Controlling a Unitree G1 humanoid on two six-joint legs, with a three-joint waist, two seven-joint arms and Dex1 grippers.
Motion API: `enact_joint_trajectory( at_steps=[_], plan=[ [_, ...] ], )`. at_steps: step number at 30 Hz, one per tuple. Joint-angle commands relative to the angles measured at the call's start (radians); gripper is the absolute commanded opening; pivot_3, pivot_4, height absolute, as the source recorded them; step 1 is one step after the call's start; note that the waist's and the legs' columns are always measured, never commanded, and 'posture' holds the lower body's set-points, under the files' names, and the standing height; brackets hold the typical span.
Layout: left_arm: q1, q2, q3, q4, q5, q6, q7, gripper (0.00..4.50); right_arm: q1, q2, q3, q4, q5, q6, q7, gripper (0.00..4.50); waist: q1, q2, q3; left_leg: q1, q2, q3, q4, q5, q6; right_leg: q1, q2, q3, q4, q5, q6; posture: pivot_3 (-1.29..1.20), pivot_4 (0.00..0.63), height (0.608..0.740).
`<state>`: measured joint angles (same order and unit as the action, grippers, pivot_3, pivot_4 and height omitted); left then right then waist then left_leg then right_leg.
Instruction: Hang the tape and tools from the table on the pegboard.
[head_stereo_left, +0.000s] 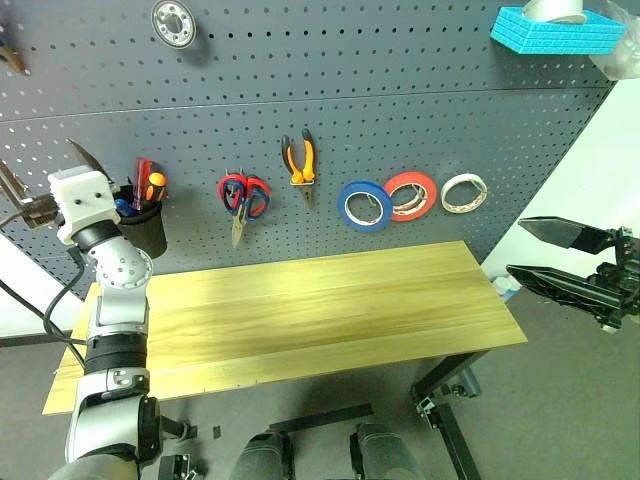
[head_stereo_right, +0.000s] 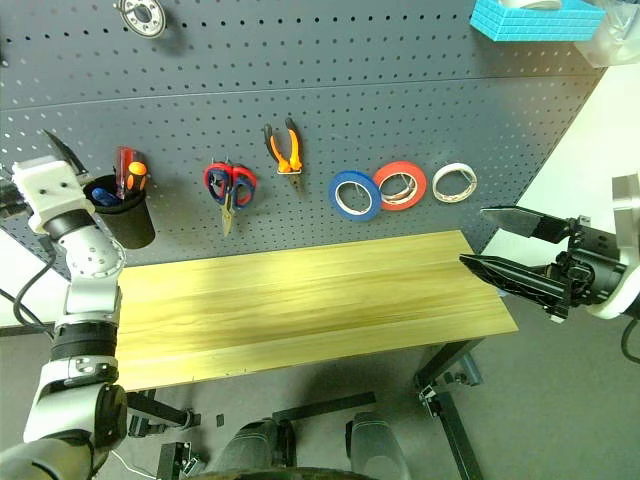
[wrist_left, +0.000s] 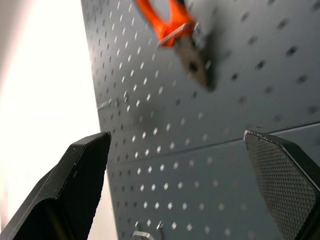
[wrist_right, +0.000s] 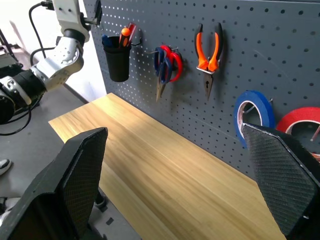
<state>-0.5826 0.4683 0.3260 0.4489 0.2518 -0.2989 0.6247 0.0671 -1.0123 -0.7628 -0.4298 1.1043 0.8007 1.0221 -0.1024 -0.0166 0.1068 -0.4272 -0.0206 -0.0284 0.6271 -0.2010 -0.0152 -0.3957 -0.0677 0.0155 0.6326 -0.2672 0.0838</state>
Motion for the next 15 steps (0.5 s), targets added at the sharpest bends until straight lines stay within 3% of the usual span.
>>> enact_joint_trajectory(
  at_steps=[1,4,9,15],
  plan=[
    [-0.043,0.045,0.018,0.003,-0.015,-0.019,-0.018,4.45,-0.004,-0.002,-0.038,-0.021,0.008,-0.008,-0.004,4.5,0.0,0.0,0.001,0.0,0.0,0.0,0.0,0.0,0.0,0.0,0.0,0.0,0.0,0.0,0.0,-0.3,0.106,0.717],
    [0.022,0.033,-0.047,-0.12,0.007,-0.079,-0.084,4.45,-0.002,0.01,-0.029,-0.027,0.0,-0.021,-0.01,4.5,0.0,0.0,0.0,0.0,0.0,0.002,0.0,-0.001,0.002,0.0,-0.001,0.001,-0.002,0.0,0.0,-0.29,0.091,0.717],
    [0.13,-0.018,-0.122,-0.487,0.025,-0.001,-0.231,4.45,-0.02,0.047,0.014,-0.022,-0.035,-0.072,-0.022,4.5,0.004,-0.002,-0.002,-0.001,-0.001,0.004,0.0,-0.004,0.002,0.0,-0.004,0.001,-0.003,0.0,0.0,-0.24,0.042,0.717],
    [0.011,0.001,-0.114,-0.612,0.007,0.14,-0.355,4.45,-0.082,0.109,0.13,0.012,-0.111,-0.165,-0.021,4.5,0.006,0.004,-0.017,0.001,-0.001,0.005,0.003,-0.004,0.002,0.002,0.0,0.0,-0.002,0.002,0.004,-0.17,0.0,0.717]
  ],
)
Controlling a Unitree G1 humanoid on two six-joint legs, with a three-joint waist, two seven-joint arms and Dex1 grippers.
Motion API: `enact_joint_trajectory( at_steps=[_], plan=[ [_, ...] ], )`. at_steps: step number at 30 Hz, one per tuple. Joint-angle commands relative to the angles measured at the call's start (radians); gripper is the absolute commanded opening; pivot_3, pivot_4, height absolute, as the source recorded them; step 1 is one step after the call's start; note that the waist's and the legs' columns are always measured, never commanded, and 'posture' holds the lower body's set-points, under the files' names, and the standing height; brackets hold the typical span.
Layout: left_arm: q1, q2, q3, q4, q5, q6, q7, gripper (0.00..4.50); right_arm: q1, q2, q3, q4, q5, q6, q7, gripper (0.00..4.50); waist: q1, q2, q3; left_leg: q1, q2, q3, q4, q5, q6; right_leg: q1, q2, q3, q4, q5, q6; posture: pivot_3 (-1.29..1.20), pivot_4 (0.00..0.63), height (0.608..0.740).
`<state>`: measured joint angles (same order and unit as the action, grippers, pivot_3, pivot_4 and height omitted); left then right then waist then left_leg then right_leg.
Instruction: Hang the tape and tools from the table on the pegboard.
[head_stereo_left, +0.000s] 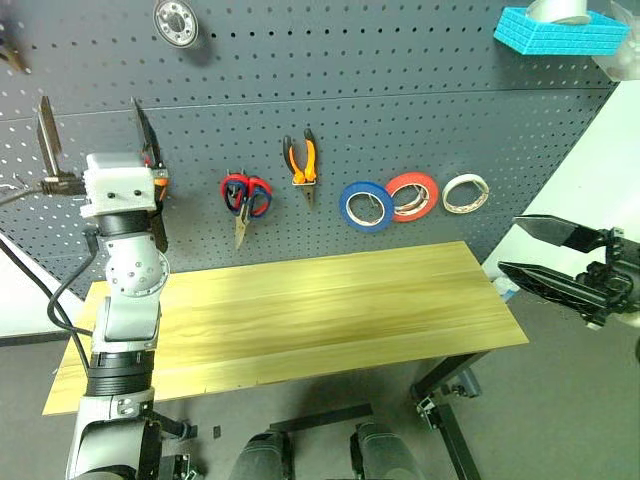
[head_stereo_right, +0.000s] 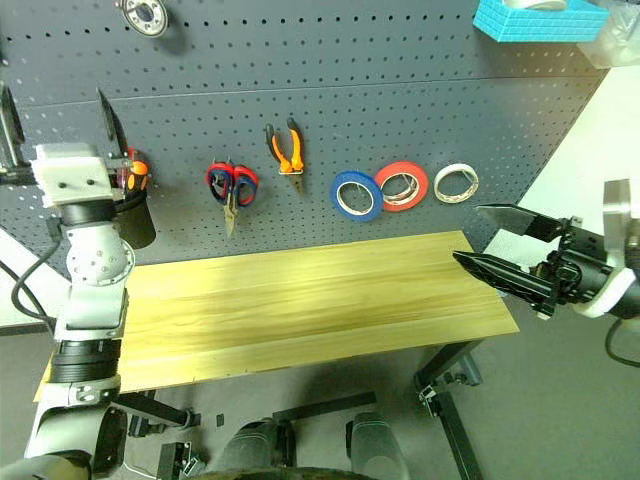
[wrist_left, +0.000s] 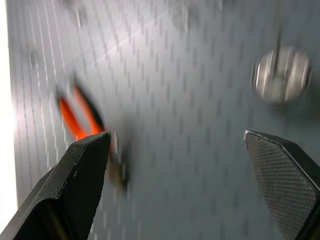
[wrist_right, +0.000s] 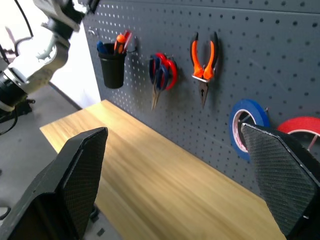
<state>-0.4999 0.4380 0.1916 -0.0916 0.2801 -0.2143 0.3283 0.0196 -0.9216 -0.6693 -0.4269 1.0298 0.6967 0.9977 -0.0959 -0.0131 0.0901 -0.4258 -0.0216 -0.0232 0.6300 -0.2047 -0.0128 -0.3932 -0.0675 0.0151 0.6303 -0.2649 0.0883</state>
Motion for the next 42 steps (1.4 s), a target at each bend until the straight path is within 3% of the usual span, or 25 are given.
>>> enact_joint_trajectory(
  at_steps=[1,8,16,21,32,42],
  plan=[
    [-0.091,0.039,0.01,-0.088,-0.037,0.082,-0.103,4.45,-0.049,0.032,0.055,0.018,-0.05,-0.08,0.003,4.5,0.0,0.001,-0.003,0.0,0.0,0.0,0.001,0.0,0.0,0.0,0.002,0.0,0.0,0.001,0.001,-0.16,0.0,0.717],
    [-0.133,0.072,-0.137,-0.213,-0.212,0.309,-0.499,4.45,-0.107,0.11,0.172,0.044,-0.135,-0.187,0.016,4.5,0.011,0.002,-0.011,0.004,0.0,0.001,0.001,0.001,0.002,0.005,0.003,0.001,0.0,0.001,0.002,-0.1,0.0,0.717],
    [-0.015,0.047,-0.18,-0.235,-0.391,0.488,-0.725,4.45,-0.074,0.15,0.231,-0.006,-0.185,-0.243,0.007,4.5,0.031,0.004,-0.012,0.006,0.001,0.002,0.001,0.002,0.003,0.004,0.004,0.004,0.001,0.001,0.002,-0.1,0.0,0.717],
    [0.087,0.082,-0.226,-0.253,-0.445,0.552,-0.864,4.45,-0.031,0.145,0.215,-0.031,-0.196,-0.25,0.003,4.5,0.034,0.003,-0.013,0.006,0.001,0.002,0.002,0.002,0.003,0.005,0.004,0.005,0.001,0.001,0.002,-0.11,0.0,0.717],
    [0.308,0.194,-0.268,-0.253,-0.446,0.574,-1.025,4.45,0.165,0.153,0.2,-0.144,-0.173,-0.215,0.01,4.5,0.034,0.005,-0.017,0.007,0.001,0.002,0.001,0.001,0.002,0.004,0.001,0.007,0.001,0.001,0.001,-0.1,0.0,0.717],
    [0.526,0.115,-0.092,-0.09,-0.605,0.579,-1.041,4.45,0.408,0.258,0.211,-0.211,-0.225,-0.243,-0.078,4.5,0.029,0.011,-0.03,0.008,0.002,0.002,-0.001,-0.001,0.0,0.004,-0.004,0.006,0.0,0.001,0.001,-0.13,0.0,0.717]
  ],
)
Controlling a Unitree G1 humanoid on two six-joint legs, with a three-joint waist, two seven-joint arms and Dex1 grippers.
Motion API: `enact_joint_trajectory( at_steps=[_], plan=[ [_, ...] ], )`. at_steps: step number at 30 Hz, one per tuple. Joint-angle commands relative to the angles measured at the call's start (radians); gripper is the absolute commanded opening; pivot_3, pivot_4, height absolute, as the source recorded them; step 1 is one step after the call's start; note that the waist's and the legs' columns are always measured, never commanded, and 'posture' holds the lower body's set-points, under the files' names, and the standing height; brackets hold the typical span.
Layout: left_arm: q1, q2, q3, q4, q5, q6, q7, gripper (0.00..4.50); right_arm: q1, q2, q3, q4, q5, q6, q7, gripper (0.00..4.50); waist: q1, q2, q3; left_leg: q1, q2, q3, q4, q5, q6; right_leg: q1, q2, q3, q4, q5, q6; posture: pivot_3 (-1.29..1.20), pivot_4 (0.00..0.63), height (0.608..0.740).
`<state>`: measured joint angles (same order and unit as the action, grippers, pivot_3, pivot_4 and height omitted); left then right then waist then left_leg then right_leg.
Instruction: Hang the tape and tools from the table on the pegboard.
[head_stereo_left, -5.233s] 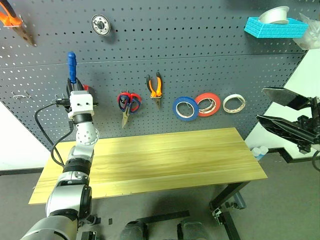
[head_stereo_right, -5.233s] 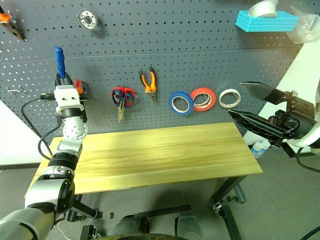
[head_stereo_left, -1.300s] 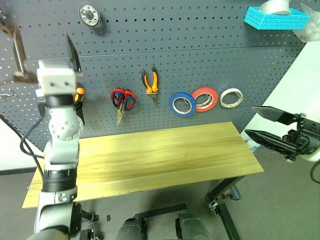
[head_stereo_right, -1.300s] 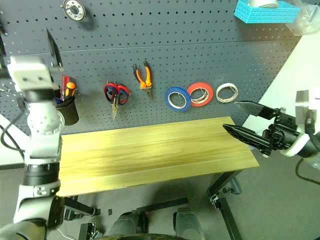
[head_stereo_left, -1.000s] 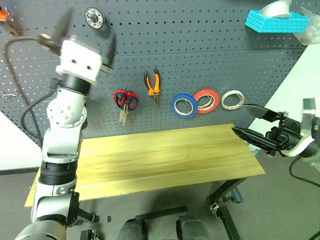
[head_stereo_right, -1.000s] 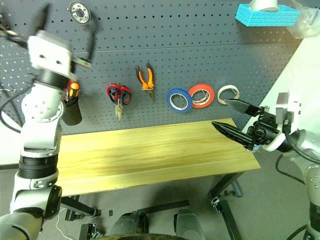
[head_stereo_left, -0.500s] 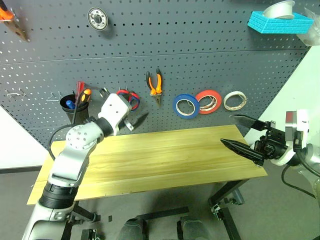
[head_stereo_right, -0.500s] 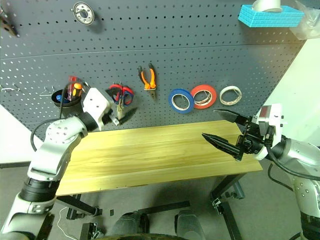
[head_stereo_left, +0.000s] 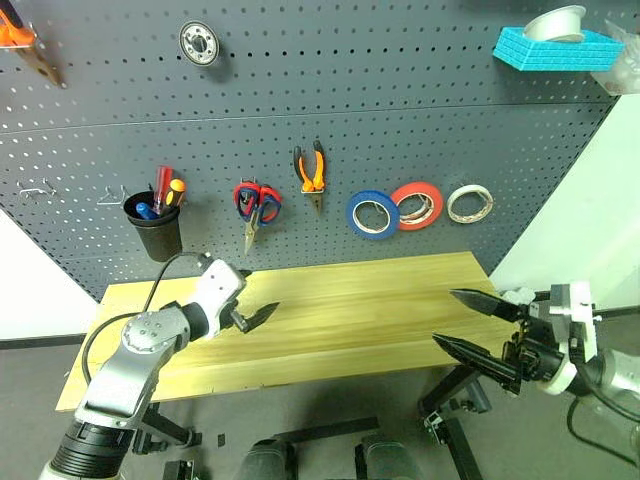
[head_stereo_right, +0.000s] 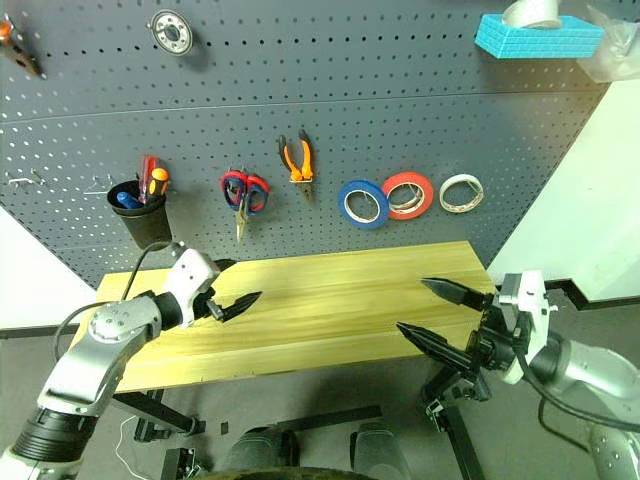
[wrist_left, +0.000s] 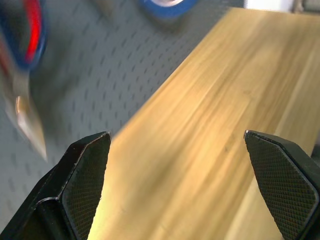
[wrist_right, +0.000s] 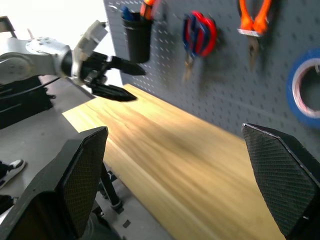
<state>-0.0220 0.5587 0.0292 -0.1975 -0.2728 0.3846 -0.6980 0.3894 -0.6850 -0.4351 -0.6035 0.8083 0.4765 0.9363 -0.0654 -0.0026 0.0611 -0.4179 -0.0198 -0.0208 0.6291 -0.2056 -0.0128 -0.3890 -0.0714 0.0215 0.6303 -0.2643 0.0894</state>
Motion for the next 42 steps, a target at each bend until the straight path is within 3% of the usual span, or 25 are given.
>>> enact_joint_trajectory(
  at_steps=[1,6,9,15,25,42],
  plan=[
    [0.071,-0.008,0.079,0.019,-0.06,-0.024,-0.023,4.45,0.055,0.028,-0.027,-0.033,-0.007,-0.029,-0.019,4.5,-0.004,0.001,-0.003,0.0,0.0,0.0,0.0,0.0,0.0,0.0,0.0,0.0,0.0,0.0,0.0,-0.13,0.0,0.717],
    [0.142,-0.03,0.078,0.11,-0.064,-0.098,-0.072,4.45,0.103,0.083,0.018,0.028,-0.052,-0.064,-0.028,4.5,-0.004,0.002,-0.01,0.0,0.0,0.002,-0.001,-0.001,0.0,-0.002,-0.004,-0.003,-0.001,0.0,0.0,-0.12,0.0,0.717],
    [0.17,-0.09,0.101,0.181,-0.069,-0.169,-0.054,4.45,0.098,0.156,0.095,0.129,-0.157,-0.132,-0.071,4.5,-0.004,0.003,-0.015,0.002,0.0,0.002,-0.002,-0.002,0.001,-0.001,-0.01,-0.011,-0.004,0.0,0.0,-0.12,0.0,0.717],
    [0.235,-0.154,0.12,0.238,-0.107,-0.257,-0.094,4.45,0.103,0.247,0.162,0.254,-0.246,-0.218,-0.103,4.5,-0.002,0.011,-0.023,0.0,0.001,0.004,-0.002,-0.008,0.003,-0.002,-0.018,-0.022,-0.01,0.0,0.0,-0.11,0.0,0.717],
    [0.231,-0.155,0.106,0.335,-0.116,-0.295,-0.178,4.45,0.131,0.256,0.177,0.317,-0.215,-0.219,-0.059,4.5,-0.001,0.014,-0.027,0.0,0.001,0.005,-0.002,-0.009,0.004,-0.002,-0.019,-0.023,-0.011,0.0,0.0,-0.12,0.0,0.717],
    [0.214,-0.158,0.086,0.305,-0.12,-0.245,-0.174,4.45,0.149,0.245,0.206,0.301,-0.206,-0.185,-0.046,4.5,-0.002,0.014,-0.029,0.0,0.001,0.005,-0.002,-0.009,0.004,-0.002,-0.019,-0.023,-0.011,0.0,0.001,-0.12,0.0,0.717]
  ],
)
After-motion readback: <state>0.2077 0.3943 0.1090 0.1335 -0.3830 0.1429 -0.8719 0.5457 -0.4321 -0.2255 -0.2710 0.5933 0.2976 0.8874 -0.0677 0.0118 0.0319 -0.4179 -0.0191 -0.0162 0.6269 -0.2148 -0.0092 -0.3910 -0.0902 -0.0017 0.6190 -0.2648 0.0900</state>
